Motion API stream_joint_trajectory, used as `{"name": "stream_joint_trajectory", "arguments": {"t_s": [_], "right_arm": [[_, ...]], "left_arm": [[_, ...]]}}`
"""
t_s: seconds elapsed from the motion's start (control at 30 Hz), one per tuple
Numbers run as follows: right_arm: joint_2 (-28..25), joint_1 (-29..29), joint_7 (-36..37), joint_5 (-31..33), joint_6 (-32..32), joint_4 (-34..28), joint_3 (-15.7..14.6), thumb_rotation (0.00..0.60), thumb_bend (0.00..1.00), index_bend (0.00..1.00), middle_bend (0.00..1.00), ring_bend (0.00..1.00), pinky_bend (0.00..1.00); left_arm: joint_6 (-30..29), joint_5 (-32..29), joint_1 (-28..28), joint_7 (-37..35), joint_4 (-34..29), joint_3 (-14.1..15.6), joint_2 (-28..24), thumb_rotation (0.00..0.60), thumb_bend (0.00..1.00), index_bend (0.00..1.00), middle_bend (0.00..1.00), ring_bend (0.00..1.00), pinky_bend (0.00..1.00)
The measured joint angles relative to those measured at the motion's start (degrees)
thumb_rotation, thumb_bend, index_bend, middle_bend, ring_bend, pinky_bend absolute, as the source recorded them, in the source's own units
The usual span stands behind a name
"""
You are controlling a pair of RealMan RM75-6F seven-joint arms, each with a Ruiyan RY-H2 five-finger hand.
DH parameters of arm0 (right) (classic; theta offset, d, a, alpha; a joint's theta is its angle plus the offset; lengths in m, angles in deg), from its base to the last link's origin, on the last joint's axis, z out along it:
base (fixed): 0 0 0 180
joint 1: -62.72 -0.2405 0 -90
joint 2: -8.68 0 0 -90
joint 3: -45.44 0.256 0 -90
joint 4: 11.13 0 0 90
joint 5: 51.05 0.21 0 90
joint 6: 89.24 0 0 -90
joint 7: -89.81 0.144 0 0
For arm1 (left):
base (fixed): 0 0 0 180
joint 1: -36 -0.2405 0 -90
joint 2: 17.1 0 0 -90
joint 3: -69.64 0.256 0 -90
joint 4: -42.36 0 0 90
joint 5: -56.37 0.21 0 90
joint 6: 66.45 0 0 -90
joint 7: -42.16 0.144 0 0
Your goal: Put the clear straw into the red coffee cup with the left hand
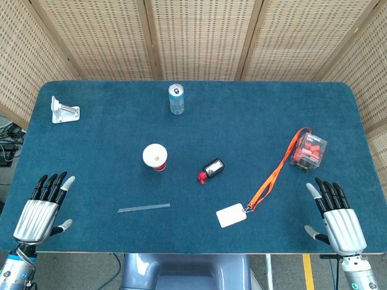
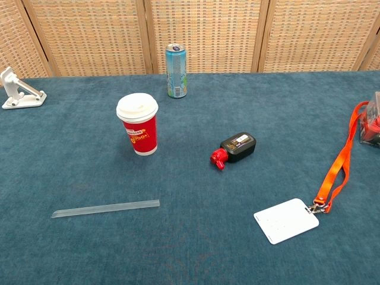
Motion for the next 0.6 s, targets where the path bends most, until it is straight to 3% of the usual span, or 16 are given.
{"name": "stream_joint_trajectory", "arguments": {"t_s": [0.6], "right_arm": [[-0.2,0.1,0.3,0.1,-0.2,0.0,0.1,0.600,0.06,0.10,0.00,0.00,0.00]], "left_arm": [[0.4,0.2,0.2,-0.1,-0.3,0.1,-0.2,0.600,0.08,0.00,0.00,0.00,0.00]]}}
